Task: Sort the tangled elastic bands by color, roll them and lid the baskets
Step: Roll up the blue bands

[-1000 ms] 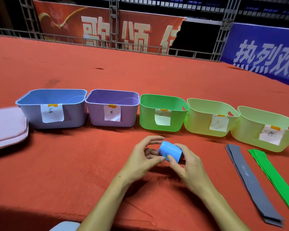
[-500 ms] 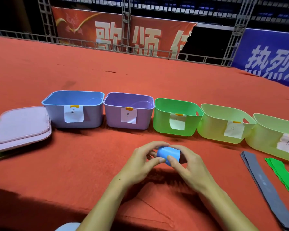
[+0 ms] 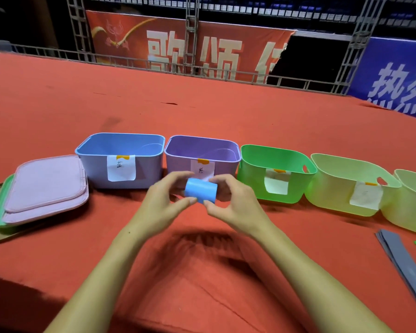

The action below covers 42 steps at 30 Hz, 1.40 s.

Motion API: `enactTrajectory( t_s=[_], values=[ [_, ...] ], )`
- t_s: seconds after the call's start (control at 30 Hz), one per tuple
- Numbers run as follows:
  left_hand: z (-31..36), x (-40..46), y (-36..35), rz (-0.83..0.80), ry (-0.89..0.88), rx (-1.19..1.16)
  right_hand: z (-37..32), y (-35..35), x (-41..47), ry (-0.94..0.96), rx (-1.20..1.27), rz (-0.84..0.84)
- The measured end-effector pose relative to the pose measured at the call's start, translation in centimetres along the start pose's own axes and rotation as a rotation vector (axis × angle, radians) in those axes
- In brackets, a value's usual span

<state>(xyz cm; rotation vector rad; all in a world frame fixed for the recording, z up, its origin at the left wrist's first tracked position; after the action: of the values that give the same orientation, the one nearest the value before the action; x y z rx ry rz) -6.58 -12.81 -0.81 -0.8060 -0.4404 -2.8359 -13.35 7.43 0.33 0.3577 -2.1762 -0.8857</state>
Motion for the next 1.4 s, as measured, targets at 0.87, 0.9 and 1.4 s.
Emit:
enactTrajectory(
  t_s=[0.87,0.9,1.4],
  values=[
    [-9.4,14.7,20.0,-0.055,0.256,0.444,-3.1,-15.8,24.6,-0.059,-0.251,-0.306],
    [-9.8,15.0,20.3,-0.064,0.274,0.456,-3.1,-15.9,25.1,-0.054,-0.26,-0.332],
    [-12.0,16.3,21.1,-0.2,0.522,0.489,-3.0,-17.5,27.3,0.005,-0.388,-0.552]
  ],
)
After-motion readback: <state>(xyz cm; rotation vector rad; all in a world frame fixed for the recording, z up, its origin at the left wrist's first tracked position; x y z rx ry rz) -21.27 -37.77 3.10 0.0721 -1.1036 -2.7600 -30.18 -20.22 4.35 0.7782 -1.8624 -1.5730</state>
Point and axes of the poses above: each hand's wrist, its own x-axis towards the middle knuckle, its own y-axis out of the back of the hand, z = x × y, the point moved 3 cm from there along x, towards the middle knuckle, and after that the axes turned 11 degrees about -x, right-handed, at the moved point
